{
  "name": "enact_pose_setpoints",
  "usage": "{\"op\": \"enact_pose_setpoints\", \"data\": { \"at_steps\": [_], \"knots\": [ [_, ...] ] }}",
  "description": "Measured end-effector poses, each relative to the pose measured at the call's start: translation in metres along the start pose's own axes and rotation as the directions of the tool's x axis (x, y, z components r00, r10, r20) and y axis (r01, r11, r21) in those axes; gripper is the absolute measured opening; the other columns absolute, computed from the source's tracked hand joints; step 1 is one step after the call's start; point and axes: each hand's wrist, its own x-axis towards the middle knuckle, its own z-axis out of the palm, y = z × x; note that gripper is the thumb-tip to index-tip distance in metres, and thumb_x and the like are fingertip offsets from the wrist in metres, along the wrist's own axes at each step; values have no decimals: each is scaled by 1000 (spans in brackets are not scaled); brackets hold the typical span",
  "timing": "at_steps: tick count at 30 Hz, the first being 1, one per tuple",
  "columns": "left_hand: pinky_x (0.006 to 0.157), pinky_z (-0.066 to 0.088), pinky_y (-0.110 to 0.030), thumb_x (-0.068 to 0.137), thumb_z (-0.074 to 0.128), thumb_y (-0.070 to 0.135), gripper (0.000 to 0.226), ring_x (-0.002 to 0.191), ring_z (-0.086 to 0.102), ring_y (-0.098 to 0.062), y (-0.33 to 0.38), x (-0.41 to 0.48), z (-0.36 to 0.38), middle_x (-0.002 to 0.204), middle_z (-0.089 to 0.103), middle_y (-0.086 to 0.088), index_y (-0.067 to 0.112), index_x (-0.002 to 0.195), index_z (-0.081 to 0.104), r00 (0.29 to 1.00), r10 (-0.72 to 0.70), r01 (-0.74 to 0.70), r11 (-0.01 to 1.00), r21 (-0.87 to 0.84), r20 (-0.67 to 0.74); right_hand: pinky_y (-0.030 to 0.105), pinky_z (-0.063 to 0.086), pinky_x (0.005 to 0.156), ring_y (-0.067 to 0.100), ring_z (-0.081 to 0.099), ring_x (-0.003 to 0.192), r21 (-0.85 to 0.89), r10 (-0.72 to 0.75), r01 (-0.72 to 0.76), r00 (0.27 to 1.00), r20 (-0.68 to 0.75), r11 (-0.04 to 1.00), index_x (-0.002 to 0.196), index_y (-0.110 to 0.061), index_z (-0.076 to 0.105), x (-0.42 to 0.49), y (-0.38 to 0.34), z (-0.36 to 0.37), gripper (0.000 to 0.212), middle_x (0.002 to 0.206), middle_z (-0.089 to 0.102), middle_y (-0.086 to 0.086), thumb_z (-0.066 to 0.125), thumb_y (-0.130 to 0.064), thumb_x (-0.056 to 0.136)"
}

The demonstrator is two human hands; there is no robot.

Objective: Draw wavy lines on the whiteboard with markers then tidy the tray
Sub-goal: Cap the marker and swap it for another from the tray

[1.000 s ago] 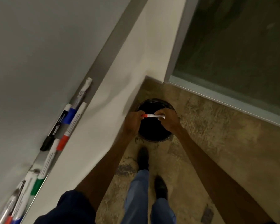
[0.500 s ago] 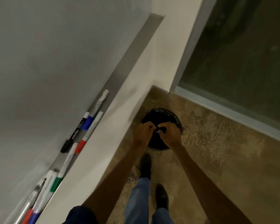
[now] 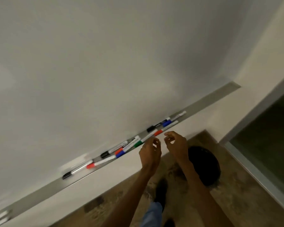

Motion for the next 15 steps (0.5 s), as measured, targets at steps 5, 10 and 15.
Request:
{"op": "enact_pose_setpoints", "data": {
  "at_steps": [5,10,15],
  "knots": [
    [63,45,-16,94,62,22,8,76,62,-9,-37,2,-87,91,71,2,18,96,68,986,-87,88,996,1,-139,20,52,81,9,65,88,-29,-178,187,963,201,982,103,-14,70,-26,-78,55,16,97,71,-6,69,-15,87],
    [69,50,-24,96,56,21,15,84,64,-16,-90,-4,-166,100,69,-1,14,103,67,952,-136,138,990,-10,-273,23,52,82,17,68,93,-27,-246,273,902,356,962,105,-12,71,-53,-139,121,17,104,73,3,65,-16,90],
    [85,53,-41,95,54,12,20,94,63,-21,-165,-12,-220,112,67,-2,16,110,66,947,-102,128,989,68,-305,22,49,84,17,67,99,-44,-283,341,839,465,939,110,-14,70,-86,-175,183,21,109,71,2,66,-20,90]
  ]
}}
